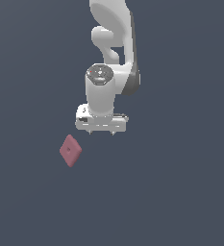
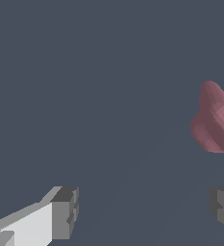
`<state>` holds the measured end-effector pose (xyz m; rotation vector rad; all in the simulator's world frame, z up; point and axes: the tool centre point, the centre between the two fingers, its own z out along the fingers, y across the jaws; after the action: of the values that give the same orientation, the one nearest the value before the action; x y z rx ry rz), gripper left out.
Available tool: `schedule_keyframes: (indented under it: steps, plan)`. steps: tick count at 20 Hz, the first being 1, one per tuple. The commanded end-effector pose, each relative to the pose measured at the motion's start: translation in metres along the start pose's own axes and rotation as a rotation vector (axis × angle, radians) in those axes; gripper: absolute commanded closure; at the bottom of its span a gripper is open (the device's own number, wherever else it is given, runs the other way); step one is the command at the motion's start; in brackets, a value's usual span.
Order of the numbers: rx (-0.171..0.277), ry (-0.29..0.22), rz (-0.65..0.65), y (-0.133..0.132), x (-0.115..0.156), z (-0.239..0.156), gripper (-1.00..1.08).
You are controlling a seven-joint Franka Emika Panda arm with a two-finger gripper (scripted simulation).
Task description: Pick up the object and move it to a goal position.
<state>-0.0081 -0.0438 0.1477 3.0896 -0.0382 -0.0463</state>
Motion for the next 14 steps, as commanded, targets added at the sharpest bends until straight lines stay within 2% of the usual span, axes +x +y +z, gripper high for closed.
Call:
schedule_keyframes:
  steps: [1, 14]
  plan:
    - [0.0, 0.0, 0.0, 0.0, 0.0, 0.0, -0.92]
    - [0.0, 0.007, 0.008, 0.0043, 0.0009, -0.0032, -0.92]
